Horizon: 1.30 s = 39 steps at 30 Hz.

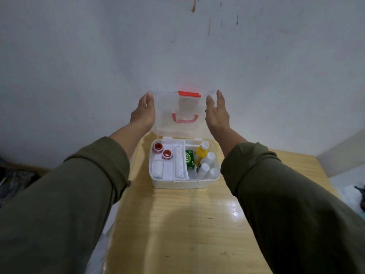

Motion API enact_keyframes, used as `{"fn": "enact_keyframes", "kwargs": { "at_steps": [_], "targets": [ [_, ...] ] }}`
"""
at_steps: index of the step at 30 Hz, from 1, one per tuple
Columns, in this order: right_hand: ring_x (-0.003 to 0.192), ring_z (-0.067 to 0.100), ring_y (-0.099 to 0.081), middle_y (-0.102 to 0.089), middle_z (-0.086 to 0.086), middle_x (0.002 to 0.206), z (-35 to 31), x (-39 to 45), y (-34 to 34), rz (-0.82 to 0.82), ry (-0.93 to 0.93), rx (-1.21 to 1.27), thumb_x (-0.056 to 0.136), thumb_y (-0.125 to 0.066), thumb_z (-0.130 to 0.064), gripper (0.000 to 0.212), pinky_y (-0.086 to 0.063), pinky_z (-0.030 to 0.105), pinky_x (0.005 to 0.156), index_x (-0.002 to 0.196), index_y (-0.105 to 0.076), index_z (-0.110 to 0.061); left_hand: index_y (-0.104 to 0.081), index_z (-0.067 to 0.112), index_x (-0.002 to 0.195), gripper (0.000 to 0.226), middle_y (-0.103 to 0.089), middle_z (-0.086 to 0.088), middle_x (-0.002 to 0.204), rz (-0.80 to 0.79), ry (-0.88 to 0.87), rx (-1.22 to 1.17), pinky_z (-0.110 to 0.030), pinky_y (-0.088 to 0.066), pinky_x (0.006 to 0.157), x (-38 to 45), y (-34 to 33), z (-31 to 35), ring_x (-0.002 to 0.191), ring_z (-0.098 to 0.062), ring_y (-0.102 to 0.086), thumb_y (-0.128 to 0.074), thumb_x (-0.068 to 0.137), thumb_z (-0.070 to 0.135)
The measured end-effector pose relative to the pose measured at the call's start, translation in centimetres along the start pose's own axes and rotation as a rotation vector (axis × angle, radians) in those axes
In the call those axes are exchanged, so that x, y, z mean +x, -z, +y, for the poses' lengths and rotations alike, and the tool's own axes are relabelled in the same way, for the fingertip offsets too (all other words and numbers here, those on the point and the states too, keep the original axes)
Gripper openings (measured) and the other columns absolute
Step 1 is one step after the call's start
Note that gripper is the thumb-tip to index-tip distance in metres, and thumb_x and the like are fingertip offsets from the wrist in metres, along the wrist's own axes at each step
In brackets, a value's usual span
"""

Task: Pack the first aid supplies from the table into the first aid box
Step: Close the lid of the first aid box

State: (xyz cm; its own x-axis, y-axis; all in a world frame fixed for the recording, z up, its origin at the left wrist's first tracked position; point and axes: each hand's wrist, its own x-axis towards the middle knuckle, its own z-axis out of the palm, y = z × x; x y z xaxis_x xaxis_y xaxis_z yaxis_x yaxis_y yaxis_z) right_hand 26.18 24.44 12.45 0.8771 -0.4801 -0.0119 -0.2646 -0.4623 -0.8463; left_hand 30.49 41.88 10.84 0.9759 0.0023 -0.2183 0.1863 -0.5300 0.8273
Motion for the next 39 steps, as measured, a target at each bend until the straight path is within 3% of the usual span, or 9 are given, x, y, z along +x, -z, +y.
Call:
{"fn": "enact_keyframes", "kwargs": {
  "at_steps": [3,10,12,15,18,22,27,32,39],
  "targets": [
    [0.127,0.035,-0.047,-0.041,0.014,0.146,0.0,0.3,-0.3,-0.084,-0.083,0.005,0.096,-0.018,-0.054,0.056,-0.036,0.052,0.108,0.148,-0.011,-0.033,-0.029,0.026,0.147,0.077,-0.038,-0.006,0.150,-0.046,0.068,-0.031,-0.043,-0.022,0.114,0.4,0.1,0.0,0.139,-0.031,-0.032,0.002,0.089,0.065],
    [0.123,0.030,-0.050,-0.050,0.010,0.137,0.3,-2.4,2.1,-0.019,-0.066,0.030,0.099,-0.018,-0.047,0.052,-0.038,0.050,0.107,0.138,-0.038,-0.018,-0.037,0.024,0.143,0.080,-0.046,-0.010,0.144,0.004,0.103,-0.055,-0.043,-0.033,0.106,-3.1,-1.0,0.7,0.129,-0.032,-0.043,0.006,0.089,0.063],
    [0.118,0.029,-0.053,-0.055,0.010,0.132,1.2,-4.2,3.5,-0.014,-0.041,0.076,0.099,-0.020,-0.045,0.052,-0.040,0.050,0.105,0.135,-0.042,-0.016,-0.042,0.024,0.140,0.079,-0.048,-0.012,0.141,0.042,0.096,-0.065,-0.041,-0.037,0.097,-5.9,-1.5,0.4,0.119,-0.030,-0.048,0.004,0.090,0.063],
    [0.105,0.025,-0.060,-0.062,0.010,0.120,1.3,-5.1,3.2,0.024,-0.046,0.131,0.099,-0.023,-0.042,0.048,-0.045,0.048,0.100,0.132,-0.045,-0.015,-0.042,0.031,0.140,0.077,-0.043,-0.014,0.144,0.126,0.130,-0.090,-0.044,-0.038,0.105,-5.9,-1.7,-0.3,0.128,-0.034,-0.044,0.002,0.088,0.066],
    [0.094,0.024,-0.064,-0.068,0.010,0.108,0.5,-5.1,3.3,0.068,-0.073,0.203,0.099,-0.027,-0.039,0.044,-0.047,0.044,0.096,0.128,-0.050,-0.016,-0.048,0.024,0.136,0.080,-0.046,-0.014,0.140,0.183,0.197,-0.165,-0.042,-0.043,0.099,-5.9,-1.3,-0.1,0.122,-0.034,-0.049,-0.006,0.087,0.070],
    [0.071,0.017,-0.062,-0.069,0.005,0.091,1.0,-6.9,3.4,0.083,-0.116,0.288,0.097,-0.033,-0.039,0.041,-0.048,0.035,0.077,0.123,-0.054,-0.016,-0.044,0.025,0.139,0.073,-0.049,-0.012,0.138,0.139,0.176,-0.154,-0.034,-0.037,0.089,-7.6,-1.4,-0.5,0.124,-0.032,-0.047,-0.003,0.092,0.063],
    [0.083,0.023,-0.065,-0.069,0.011,0.099,3.4,-11.1,4.1,0.000,-0.152,0.352,0.097,-0.036,-0.042,0.038,-0.044,0.027,0.062,0.120,-0.053,-0.017,-0.047,0.016,0.137,0.073,-0.055,-0.009,0.133,0.117,0.144,-0.160,-0.032,-0.034,0.084,-12.0,-2.1,-2.3,0.120,-0.027,-0.050,-0.004,0.095,0.057],
    [0.080,0.017,-0.062,-0.065,0.011,0.112,5.7,-14.3,4.2,-0.105,-0.219,0.447,0.095,-0.041,-0.046,0.029,-0.044,0.025,0.060,0.113,-0.049,-0.026,-0.052,0.010,0.132,0.072,-0.052,-0.014,0.135,0.140,0.177,-0.103,-0.039,-0.037,0.101,-14.5,-3.0,-4.2,0.124,-0.033,-0.047,-0.007,0.096,0.055],
    [0.085,0.018,-0.061,-0.067,0.009,0.110,8.7,-16.8,3.3,-0.235,-0.273,0.436,0.094,-0.041,-0.052,0.052,-0.044,0.029,0.066,0.136,-0.037,-0.022,-0.050,0.011,0.134,0.067,-0.048,-0.016,0.139,0.128,0.207,-0.052,-0.038,-0.035,0.102,-16.7,-4.2,-7.1,0.127,-0.035,-0.044,-0.011,0.098,0.052]
  ]
}}
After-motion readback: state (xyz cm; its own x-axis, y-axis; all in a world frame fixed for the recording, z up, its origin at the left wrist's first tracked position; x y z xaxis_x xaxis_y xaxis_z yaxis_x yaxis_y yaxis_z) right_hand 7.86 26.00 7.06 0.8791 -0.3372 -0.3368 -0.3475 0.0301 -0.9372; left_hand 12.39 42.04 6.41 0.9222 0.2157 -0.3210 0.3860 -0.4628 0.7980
